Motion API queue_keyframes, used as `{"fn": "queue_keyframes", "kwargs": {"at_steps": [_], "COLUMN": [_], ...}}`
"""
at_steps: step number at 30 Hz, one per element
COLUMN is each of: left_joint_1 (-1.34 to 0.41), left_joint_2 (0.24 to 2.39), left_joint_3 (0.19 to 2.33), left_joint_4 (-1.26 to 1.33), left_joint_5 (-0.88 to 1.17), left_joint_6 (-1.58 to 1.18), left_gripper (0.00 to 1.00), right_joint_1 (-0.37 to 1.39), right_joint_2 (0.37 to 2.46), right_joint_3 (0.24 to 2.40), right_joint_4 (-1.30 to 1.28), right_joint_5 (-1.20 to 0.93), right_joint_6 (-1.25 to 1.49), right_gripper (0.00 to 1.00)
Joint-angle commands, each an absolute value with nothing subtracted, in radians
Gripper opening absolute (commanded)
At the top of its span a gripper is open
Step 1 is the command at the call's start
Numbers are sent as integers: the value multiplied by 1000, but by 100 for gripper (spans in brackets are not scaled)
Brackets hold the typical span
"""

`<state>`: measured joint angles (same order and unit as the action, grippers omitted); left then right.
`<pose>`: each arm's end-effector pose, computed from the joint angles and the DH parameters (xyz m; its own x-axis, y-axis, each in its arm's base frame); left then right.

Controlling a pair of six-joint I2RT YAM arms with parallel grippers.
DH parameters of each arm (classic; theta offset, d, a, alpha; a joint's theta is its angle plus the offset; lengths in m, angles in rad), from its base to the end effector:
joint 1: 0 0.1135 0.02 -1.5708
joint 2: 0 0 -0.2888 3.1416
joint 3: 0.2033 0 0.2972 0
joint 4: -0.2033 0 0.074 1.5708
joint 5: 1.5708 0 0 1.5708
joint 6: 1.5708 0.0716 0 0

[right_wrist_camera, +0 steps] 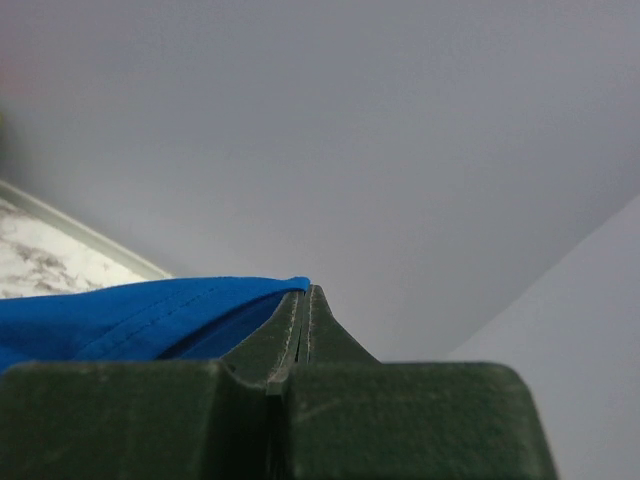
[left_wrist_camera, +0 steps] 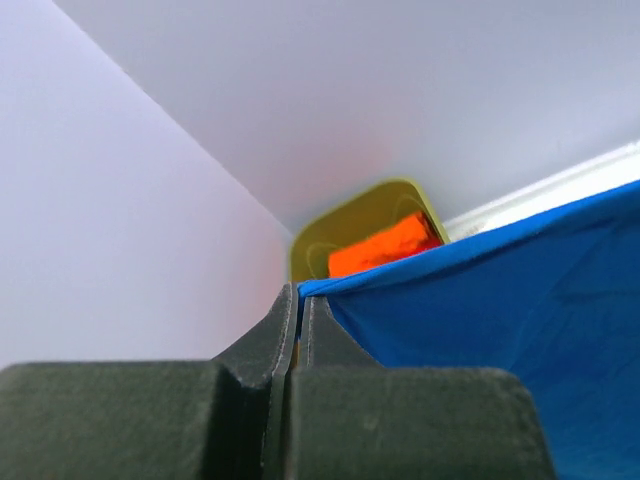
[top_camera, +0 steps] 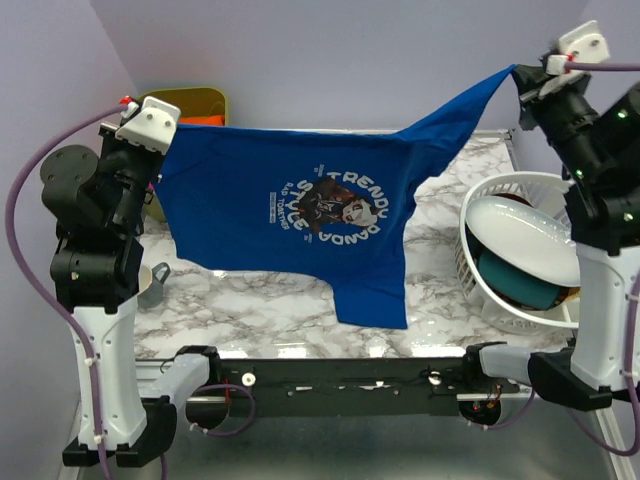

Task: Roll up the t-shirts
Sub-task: Flatten out the T-shirt at the center of the board.

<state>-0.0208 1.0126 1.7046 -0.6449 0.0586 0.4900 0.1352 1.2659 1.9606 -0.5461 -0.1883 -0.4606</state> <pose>0.1981 -0.0083 0.5972 0.0788 0.4683 -0.8801 0.0478 0.8800 0.4725 0.2571 0.0485 0.6428 0.2718 -0.4037 -0.8736 -0.2177 0.8584 -0.4644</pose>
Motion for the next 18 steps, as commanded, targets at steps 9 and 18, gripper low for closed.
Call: {"fn": "queue_keyframes", "kwargs": {"at_steps": [9,18], "left_joint_1": [-12,-11], "left_joint_2": [842,727], "left_joint_3": [1833,1891], "left_joint_4": [-659,-747], "left_joint_5": [-35,-6], "left_joint_6": [437,426], "left_gripper": [0,0], "right_joint_1": [130,129], "right_joint_2": [1082,944], "right_joint_3": [2219,2267], "right_joint_4": [-762,-827], "right_joint_5": [-169,-186], "right_joint_6": [-537,-581], "right_gripper": [1,1]}}
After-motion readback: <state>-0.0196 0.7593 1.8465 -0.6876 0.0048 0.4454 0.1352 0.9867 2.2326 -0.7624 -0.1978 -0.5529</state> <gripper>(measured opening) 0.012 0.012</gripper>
